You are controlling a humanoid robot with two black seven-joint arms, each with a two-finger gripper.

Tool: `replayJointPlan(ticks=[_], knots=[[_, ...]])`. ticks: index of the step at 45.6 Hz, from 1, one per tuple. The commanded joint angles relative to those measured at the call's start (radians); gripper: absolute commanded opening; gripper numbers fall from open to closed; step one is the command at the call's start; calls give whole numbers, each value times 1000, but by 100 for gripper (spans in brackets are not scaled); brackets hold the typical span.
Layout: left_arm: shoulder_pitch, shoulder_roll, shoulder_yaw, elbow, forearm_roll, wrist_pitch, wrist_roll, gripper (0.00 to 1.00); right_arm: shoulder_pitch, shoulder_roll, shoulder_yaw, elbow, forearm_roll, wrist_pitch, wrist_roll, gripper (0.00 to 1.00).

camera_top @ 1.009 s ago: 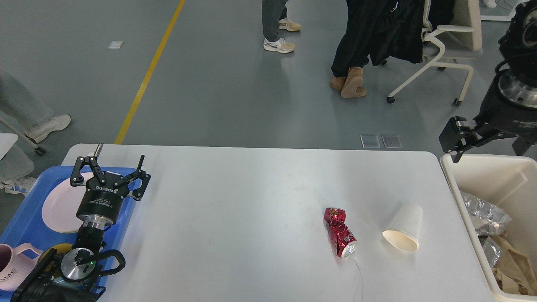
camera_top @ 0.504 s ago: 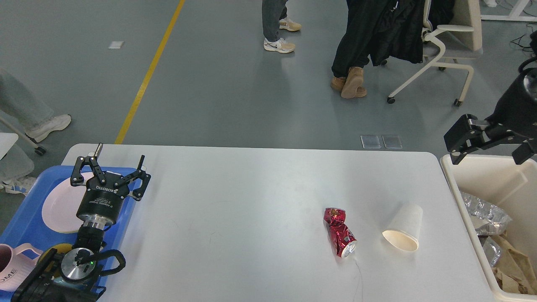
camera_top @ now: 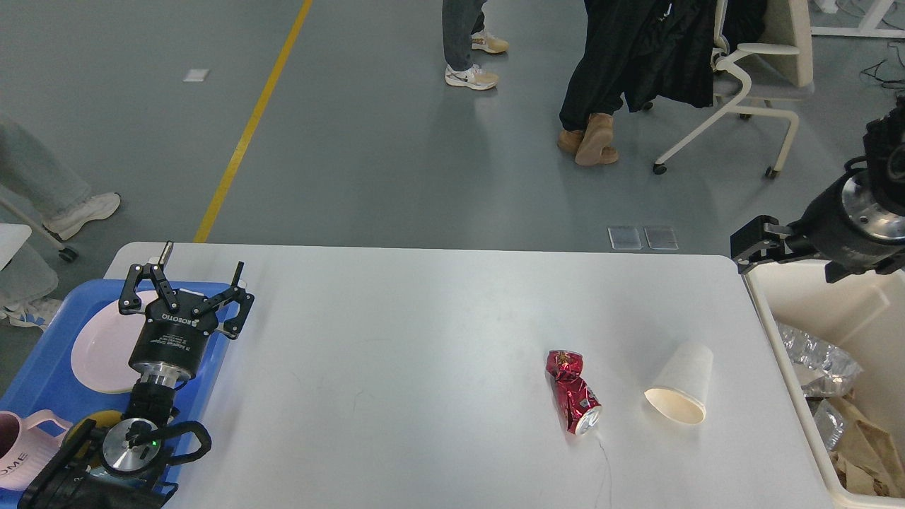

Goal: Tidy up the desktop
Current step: 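Lower the right gripper onto the white paper cup and grasp it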

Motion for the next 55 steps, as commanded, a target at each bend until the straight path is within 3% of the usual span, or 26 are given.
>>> replayJointPlan(ticks=[1,8,19,27,32,49,55], knots=[[0,0,-1,0,0,1,0,96,-216,4,108,-122,1,-28,-1,100],[0,0,-1,0,0,1,0,96,-426,14,186,-278,-1,-29,-1,100],[0,0,-1,0,0,0,0,96,-761,144,274,-573,1,-28,-1,100],[0,0,-1,0,0,0,0,96,-849,193,366,-660,2,-42,-4,100],[0,0,-1,0,0,1,0,96,-896,228,403,-723,2,-39,-30,100],[0,0,-1,0,0,0,0,96,-930,227,406,-762,2,-43,-38,100],[0,0,-1,0,0,0,0,96,-930,228,407,-760,19,-40,-38,94]])
